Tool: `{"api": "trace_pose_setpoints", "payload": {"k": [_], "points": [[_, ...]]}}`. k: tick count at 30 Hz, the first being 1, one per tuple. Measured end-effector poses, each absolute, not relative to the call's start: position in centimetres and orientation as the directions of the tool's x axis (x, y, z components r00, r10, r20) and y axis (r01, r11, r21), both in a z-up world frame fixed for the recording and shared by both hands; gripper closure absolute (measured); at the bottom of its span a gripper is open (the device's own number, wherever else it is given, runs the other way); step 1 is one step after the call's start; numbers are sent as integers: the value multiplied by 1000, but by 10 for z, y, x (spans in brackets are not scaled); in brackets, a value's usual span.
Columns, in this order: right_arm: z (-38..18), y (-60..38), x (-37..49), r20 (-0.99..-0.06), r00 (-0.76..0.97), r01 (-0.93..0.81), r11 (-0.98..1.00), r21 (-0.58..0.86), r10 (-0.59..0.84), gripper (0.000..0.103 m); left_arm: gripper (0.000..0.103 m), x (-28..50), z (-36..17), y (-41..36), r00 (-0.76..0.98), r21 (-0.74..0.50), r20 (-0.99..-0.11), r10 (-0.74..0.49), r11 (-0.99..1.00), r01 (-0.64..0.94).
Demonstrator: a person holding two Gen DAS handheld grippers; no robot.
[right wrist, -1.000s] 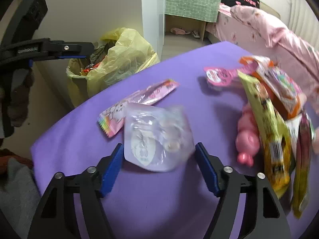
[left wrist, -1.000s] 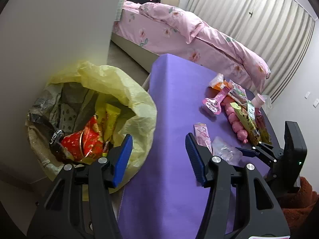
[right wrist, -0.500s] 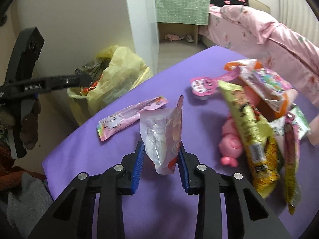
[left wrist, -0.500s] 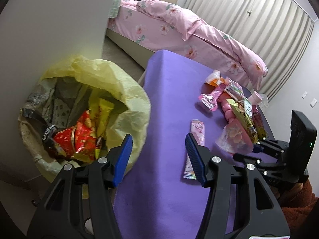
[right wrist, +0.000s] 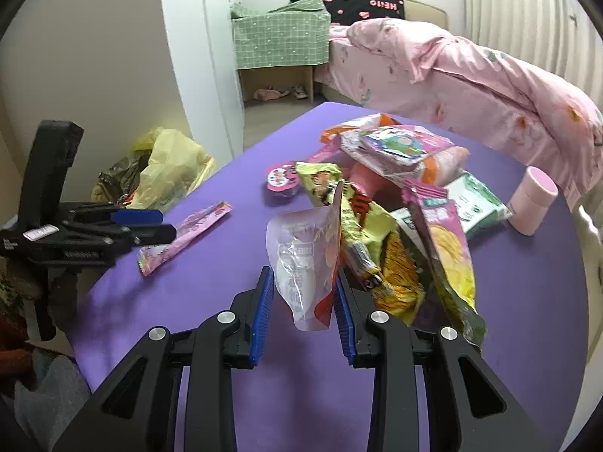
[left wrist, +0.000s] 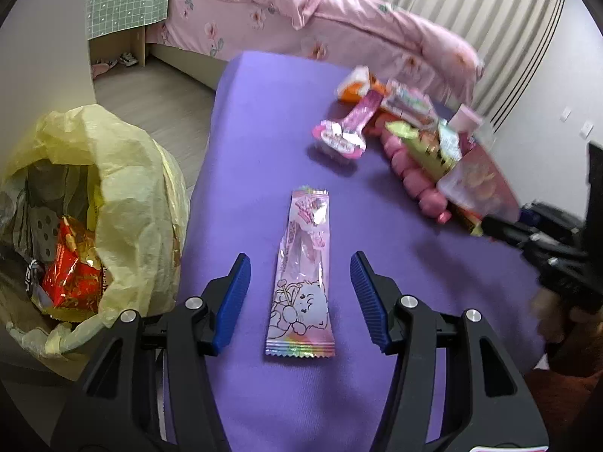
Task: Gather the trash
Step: 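Grasp the clear plastic wrapper with the right tool and lift it, then grasp the pink candy wrapper on the table with the left tool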
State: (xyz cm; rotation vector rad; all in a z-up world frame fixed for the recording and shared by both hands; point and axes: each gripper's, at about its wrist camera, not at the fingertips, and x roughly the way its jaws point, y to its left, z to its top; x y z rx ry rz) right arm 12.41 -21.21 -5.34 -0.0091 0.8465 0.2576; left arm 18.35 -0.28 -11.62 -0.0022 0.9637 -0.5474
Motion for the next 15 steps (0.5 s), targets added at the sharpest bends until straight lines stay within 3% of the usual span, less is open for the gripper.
{"api": "trace_pose_setpoints", "payload": {"k": [4,7,10,15], "points": [[-57,-216,121,-740,638,-213,972,100,216,73,52,180,-122,-14,440,-191,-801,-407,869,457],[-59,-217,120,-738,638,-211,971,110,221,73,59,177,-124,-20,458,-129,-814,-359,878,460],[-59,-219,119,-732,643,-211,971,115,226,73,73,179,-124,-17,457,-139,-814,-359,884,447],[-54,-221,118,-718,657,-207,971,120,229,73,78,177,-119,-12,456,-167,-803,-384,879,447]]}}
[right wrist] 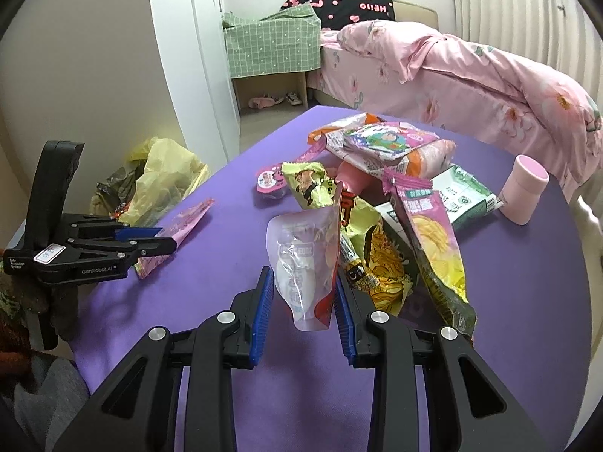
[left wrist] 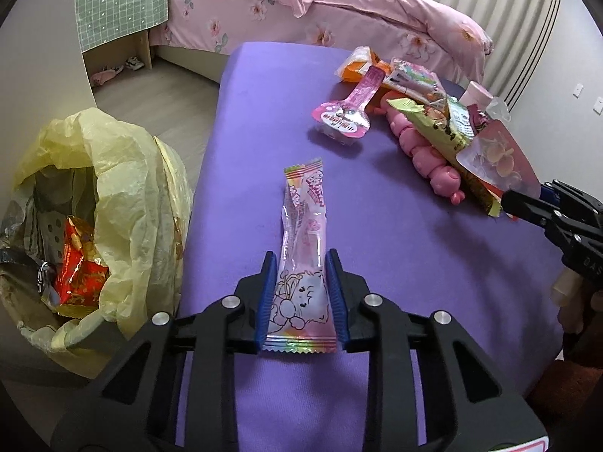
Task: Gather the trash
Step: 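Grasp the pink candy wrapper on the table with the left tool, then drop the pink wrapper into the yellow bag with the left tool while the right tool drops the clear wrapper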
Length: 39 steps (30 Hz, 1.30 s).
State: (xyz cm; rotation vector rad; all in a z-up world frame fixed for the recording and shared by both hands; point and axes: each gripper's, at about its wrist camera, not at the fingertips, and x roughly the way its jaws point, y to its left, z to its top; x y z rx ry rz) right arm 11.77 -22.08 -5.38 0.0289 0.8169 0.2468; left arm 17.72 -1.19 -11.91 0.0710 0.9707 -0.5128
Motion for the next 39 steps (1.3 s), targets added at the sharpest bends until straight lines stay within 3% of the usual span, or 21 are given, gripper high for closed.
{"api": "trace_pose_setpoints", "payload": {"k": [11,21,26,33,39], "points": [[-8,-203,126,-641,722,-274,958,82,261,73,80,174,-66,34,591,-206,-697,-405,903,377],[42,-139,158,-569,731,-428,903,48,377,73,80,176,-21,137,759,-185,-607,-236,971,153],[49,-109,170,-565,715,-480,877,31,411,73,80,186,-30,181,755,-177,-636,-158,983,56],[42,-91,175,-593,688,-498,866,33,418,73,80,208,-64,199,710,-195,-687,-156,980,27],[31,-85,184,-630,669,-489,872,28,395,73,61,231,-95,207,668,-298,-709,-226,955,6]]}}
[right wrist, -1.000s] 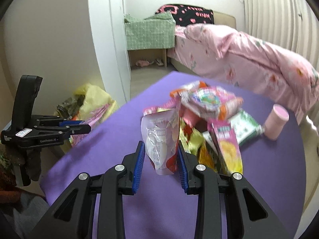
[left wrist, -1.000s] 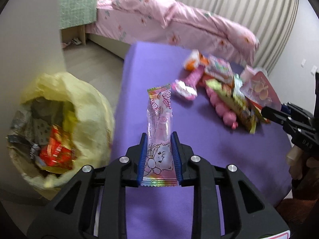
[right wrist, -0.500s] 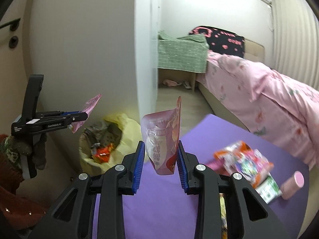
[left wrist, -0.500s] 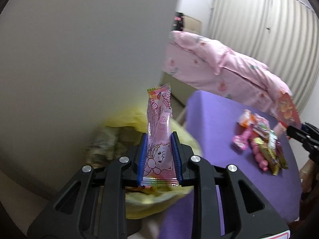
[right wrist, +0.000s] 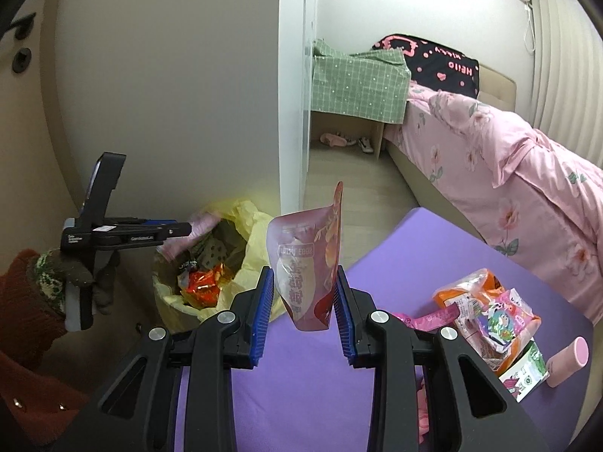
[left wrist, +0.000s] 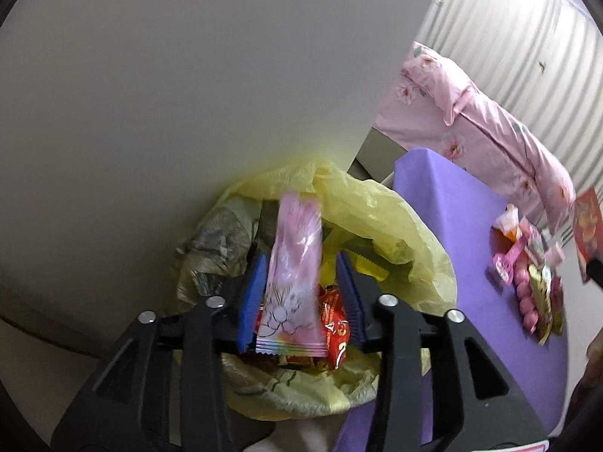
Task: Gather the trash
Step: 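Drop the pink wrapper into the yellow bag with the left tool while the right tool drops the clear wrapper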
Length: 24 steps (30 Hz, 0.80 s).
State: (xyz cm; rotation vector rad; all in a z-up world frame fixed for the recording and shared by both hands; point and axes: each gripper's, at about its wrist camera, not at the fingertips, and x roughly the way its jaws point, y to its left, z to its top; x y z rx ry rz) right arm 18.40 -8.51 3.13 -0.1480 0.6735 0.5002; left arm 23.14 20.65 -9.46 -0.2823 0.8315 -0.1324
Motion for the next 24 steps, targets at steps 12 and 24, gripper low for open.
{"api": "trace_pose_setpoints", "payload": {"k": [12,24], "points": [[8,-29,216,-680,555,-583,807,93,479,73,50,162,-43,249,813,-244,-579,-59,964,-104],[-30,79,260,-743,407,-705,700,114,531,61,49,124,-18,281,865,-275,-502,-14,951,-144]]}}
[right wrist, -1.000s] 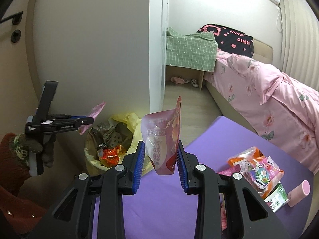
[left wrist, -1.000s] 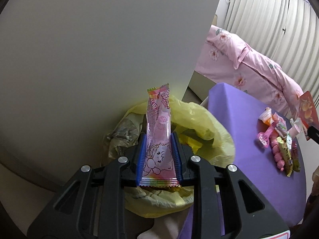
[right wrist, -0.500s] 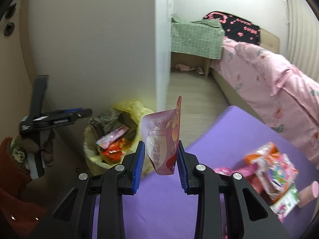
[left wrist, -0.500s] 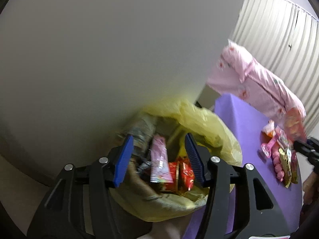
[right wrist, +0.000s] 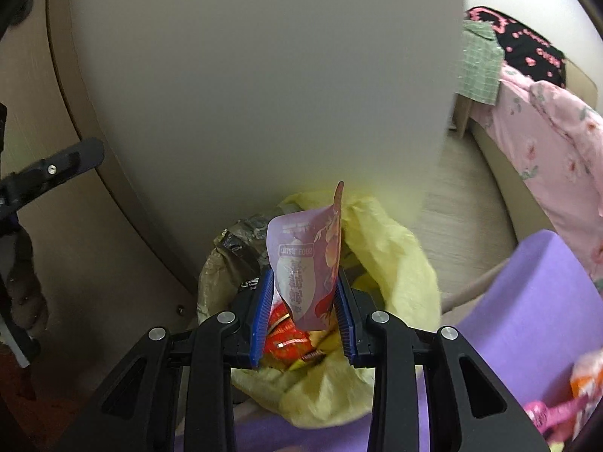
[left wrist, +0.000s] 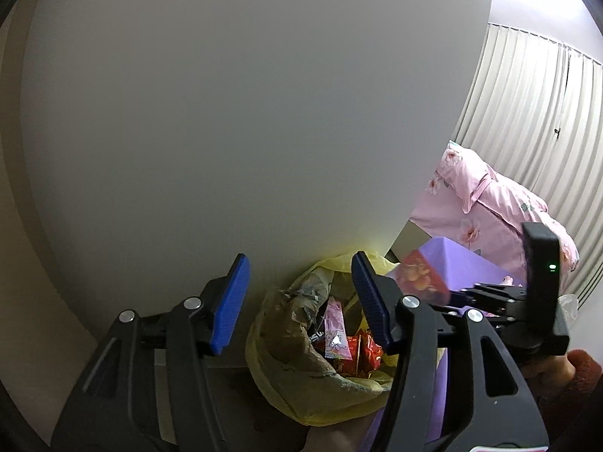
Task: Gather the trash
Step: 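Drop the pink wrapper into the yellow bag with the left tool while the right tool drops the clear wrapper, then move both tools back over the table toward the wrapper pile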
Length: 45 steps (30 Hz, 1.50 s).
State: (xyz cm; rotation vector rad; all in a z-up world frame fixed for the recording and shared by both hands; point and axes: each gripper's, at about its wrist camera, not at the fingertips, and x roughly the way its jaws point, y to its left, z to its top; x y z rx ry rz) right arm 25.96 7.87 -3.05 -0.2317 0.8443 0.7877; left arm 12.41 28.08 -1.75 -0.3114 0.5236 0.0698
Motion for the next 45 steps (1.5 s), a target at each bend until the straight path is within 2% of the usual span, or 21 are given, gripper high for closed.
{"api": "trace_pose_setpoints", "payload": {"k": [1,3,10,17,21,27,30,35,37,43,45], "points": [[-33,82,262,-752,392,-708,696,120,530,48,49,125,-20,281,860,-277,-510,-18,950,-145],[-35,83,265,-752,400,-705,700,114,524,39,49,128,-23,280,854,-282,-519,-29,949,-139],[-33,55,267,-739,441,-660,742,119,510,39,49,138,-35,266,829,-299,-553,-82,948,-105],[-19,-13,244,-699,537,-549,825,135,472,39,49,150,-44,221,798,-293,-577,-175,956,-2],[-11,-56,219,-668,610,-496,863,97,426,39,49,159,-51,190,769,-301,-591,-245,951,71],[-10,-117,193,-647,646,-437,891,122,405,33,49,175,-65,141,709,-327,-611,-351,928,178],[-16,-142,181,-674,664,-389,919,57,323,33,48,182,-72,114,671,-334,-618,-410,909,249],[-18,-189,163,-666,729,-246,968,-42,156,33,43,199,-78,60,607,-329,-612,-507,861,388],[-19,-213,160,-661,745,-165,985,-52,90,33,43,209,-77,37,583,-330,-600,-548,833,443],[-23,-264,154,-646,763,-35,999,-8,22,33,43,236,-70,-31,538,-272,-586,-606,772,574],[-22,-284,151,-630,774,44,998,-36,-57,33,43,248,-63,-59,509,-266,-581,-635,739,619]]}}
